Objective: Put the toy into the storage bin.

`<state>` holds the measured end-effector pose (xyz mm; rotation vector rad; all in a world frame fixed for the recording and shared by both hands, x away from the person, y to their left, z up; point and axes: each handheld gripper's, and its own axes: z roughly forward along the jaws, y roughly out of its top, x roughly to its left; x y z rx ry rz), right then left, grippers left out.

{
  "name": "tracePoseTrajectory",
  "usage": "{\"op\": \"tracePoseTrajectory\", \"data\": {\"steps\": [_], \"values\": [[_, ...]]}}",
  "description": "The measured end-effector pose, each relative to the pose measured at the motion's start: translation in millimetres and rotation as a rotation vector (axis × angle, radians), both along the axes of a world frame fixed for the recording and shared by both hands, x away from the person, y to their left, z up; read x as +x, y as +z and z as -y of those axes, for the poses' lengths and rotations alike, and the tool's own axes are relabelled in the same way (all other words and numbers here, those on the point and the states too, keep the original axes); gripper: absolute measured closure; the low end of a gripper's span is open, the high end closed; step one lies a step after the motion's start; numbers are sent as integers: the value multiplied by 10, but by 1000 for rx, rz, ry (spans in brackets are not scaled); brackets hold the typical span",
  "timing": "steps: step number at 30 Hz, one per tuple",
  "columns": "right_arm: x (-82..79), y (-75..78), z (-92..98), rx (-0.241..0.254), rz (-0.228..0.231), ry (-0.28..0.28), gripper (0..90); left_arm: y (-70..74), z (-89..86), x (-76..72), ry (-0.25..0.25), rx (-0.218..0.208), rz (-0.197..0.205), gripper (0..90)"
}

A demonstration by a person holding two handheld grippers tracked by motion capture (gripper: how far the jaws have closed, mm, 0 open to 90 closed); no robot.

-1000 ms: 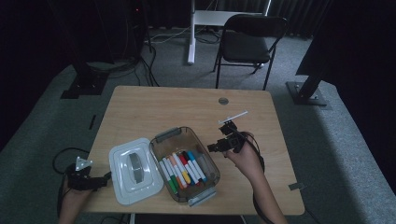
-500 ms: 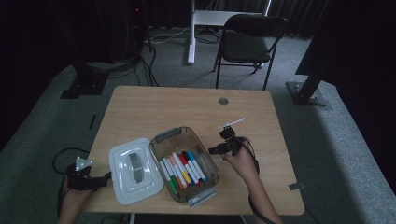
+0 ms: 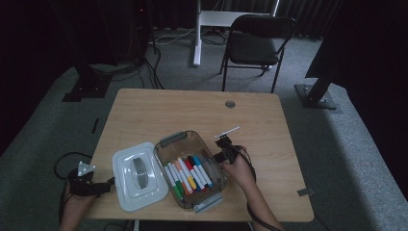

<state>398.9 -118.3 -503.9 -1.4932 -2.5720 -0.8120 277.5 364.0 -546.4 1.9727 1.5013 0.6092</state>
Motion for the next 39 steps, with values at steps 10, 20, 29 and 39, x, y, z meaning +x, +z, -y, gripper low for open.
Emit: {"op": "tracePoseTrajectory", "data": {"steps": [10,20,29,39], "values": [[17,-75,-75,-66,-15,-4,488,1,0,0,0,0,-1,8],[35,36,248,-91,8,-76,518,0,0,0,0,0,0,8],[46,-54,489,-149,-9,-133,549,1,0,0,0,0,0,8],[-7,-64,475,-219,37,-186,762,0,0,0,0,0,0,8]]}}
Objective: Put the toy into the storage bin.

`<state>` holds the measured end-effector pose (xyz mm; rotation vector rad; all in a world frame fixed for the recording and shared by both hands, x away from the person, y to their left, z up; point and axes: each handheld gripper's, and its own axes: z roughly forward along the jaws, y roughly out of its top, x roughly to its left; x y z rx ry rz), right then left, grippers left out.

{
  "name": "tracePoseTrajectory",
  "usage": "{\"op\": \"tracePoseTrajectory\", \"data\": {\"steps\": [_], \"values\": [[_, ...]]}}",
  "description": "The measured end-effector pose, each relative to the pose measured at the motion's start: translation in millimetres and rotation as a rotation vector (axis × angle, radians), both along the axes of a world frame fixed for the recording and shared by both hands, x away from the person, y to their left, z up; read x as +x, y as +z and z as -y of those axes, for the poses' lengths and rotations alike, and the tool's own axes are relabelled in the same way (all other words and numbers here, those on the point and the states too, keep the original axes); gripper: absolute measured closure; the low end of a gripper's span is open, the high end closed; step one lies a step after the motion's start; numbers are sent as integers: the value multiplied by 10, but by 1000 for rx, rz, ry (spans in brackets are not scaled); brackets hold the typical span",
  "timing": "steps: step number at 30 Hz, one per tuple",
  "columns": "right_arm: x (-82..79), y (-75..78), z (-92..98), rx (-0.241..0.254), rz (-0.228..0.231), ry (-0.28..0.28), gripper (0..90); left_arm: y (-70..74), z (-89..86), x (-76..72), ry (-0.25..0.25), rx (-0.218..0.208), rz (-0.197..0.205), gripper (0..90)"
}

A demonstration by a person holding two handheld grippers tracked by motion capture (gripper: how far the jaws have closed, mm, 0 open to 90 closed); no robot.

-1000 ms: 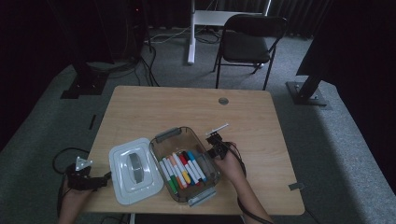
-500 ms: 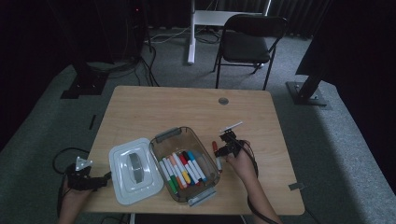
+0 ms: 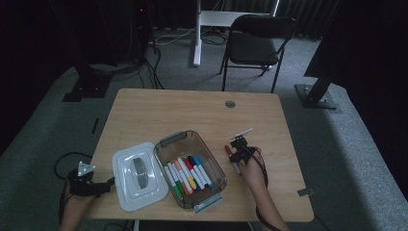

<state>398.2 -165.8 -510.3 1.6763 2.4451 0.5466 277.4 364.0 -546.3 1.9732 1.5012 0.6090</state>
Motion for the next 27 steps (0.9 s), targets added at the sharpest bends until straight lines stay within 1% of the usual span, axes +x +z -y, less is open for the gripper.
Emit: {"op": "tracePoseTrajectory", "data": {"steps": [3,4,7,8,9,10,11,14,15,16,17,18,20,21,22,23,24,26,27], "values": [[4,5,8,8,-13,-12,767,0,0,0,0,0,0,8],[3,24,30,18,-20,-20,768,0,0,0,0,0,0,8],[-17,134,73,68,-13,-32,768,0,0,0,0,0,0,8],[-26,185,78,76,-9,-32,769,0,0,0,0,0,0,8],[-26,185,78,76,-9,-32,769,0,0,0,0,0,0,8],[-37,241,88,93,3,-35,768,0,0,0,0,0,0,8],[-57,365,98,121,13,-38,768,0,0,0,0,0,0,8],[-91,553,94,157,29,-32,768,0,0,0,0,0,0,8],[-105,617,87,167,41,-28,768,0,0,0,0,0,0,8],[-118,675,74,165,43,-20,769,0,0,0,0,0,0,8],[-132,731,64,178,46,-17,768,0,0,0,0,0,0,8],[-145,785,53,190,53,-11,768,0,0,0,0,0,0,8],[-172,891,26,195,75,-8,768,0,0,0,0,0,0,8],[-172,891,26,195,75,-8,768,0,0,0,0,0,0,8],[-183,941,11,202,82,-2,768,0,0,0,0,0,0,8],[-206,1040,-18,219,99,6,768,0,0,0,0,0,0,8],[-218,1088,-36,217,108,13,768,0,0,0,-1,0,0,8],[-238,1176,-72,235,117,33,768,0,-1,1,0,1,1,8],[-248,1220,-96,233,122,38,768,0,0,0,0,0,0,8]]}}
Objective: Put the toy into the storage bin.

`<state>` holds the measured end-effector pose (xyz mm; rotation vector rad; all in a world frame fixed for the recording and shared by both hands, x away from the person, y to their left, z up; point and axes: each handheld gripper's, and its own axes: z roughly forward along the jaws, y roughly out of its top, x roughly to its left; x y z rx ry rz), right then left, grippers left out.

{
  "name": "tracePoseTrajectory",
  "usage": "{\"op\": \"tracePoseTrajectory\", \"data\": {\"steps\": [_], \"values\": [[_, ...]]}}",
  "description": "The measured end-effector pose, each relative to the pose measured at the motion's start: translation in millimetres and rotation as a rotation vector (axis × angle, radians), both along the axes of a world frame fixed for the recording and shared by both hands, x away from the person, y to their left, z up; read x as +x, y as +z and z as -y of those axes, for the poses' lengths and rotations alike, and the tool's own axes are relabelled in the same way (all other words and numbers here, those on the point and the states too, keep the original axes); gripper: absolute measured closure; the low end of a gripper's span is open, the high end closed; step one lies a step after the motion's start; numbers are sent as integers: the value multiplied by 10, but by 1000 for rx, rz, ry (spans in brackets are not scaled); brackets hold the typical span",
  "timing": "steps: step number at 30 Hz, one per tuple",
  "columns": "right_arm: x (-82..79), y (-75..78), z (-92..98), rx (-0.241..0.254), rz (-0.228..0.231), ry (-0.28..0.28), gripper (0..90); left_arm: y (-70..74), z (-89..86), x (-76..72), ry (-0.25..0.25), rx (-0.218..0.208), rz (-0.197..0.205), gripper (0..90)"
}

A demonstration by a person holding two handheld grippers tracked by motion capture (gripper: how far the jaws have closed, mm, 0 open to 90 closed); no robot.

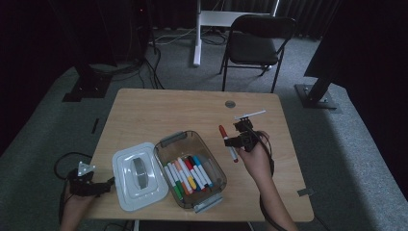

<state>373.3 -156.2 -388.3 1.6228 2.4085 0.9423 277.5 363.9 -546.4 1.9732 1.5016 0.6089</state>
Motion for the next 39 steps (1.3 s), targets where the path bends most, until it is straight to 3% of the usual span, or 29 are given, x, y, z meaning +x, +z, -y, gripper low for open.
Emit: {"op": "tracePoseTrajectory", "data": {"steps": [7,19,23,39], "values": [[-34,230,-178,53,22,55,768,0,0,0,0,1,1,8],[-104,368,-537,85,29,146,768,1,-1,0,-1,1,0,8],[-149,326,-774,85,4,215,768,1,-1,0,-1,1,0,8],[-253,-36,-1394,74,-97,336,768,0,0,0,0,0,1,8]]}}
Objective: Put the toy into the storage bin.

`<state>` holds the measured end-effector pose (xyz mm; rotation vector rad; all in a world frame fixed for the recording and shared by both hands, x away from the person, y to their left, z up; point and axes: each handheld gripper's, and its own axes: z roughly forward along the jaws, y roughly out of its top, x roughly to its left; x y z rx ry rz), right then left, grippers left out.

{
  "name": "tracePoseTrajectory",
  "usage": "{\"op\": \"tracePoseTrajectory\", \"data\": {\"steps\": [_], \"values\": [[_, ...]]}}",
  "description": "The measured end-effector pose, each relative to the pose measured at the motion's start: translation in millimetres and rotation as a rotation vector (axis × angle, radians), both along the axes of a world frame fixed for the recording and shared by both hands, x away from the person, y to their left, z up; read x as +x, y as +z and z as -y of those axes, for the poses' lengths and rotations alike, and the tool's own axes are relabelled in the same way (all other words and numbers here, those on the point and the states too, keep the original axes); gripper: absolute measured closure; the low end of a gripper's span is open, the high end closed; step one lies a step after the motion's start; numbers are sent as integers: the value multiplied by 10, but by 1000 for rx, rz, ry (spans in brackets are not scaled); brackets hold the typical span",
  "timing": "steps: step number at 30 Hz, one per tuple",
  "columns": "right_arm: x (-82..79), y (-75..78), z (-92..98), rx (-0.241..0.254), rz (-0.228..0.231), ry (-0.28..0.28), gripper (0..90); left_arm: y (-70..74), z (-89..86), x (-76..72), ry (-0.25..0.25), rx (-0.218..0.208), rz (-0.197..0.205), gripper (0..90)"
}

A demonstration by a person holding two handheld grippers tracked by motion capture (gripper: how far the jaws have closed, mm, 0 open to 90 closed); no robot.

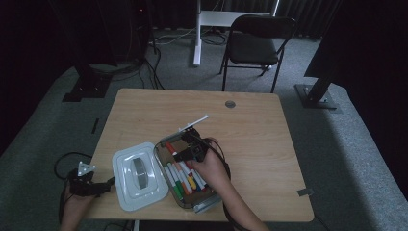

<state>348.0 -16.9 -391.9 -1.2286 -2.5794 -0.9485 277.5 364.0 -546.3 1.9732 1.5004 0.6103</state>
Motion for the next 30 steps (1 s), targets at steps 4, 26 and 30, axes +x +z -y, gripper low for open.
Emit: {"op": "tracePoseTrajectory", "data": {"steps": [4,26,30], "values": [[-9,-127,-91,-22,-24,11,768,0,0,0,0,0,0,8],[-35,-619,-429,-168,-134,83,760,-1,1,0,1,-1,0,8],[-21,-680,-442,-189,-144,85,757,-1,2,0,2,-2,1,8]]}}
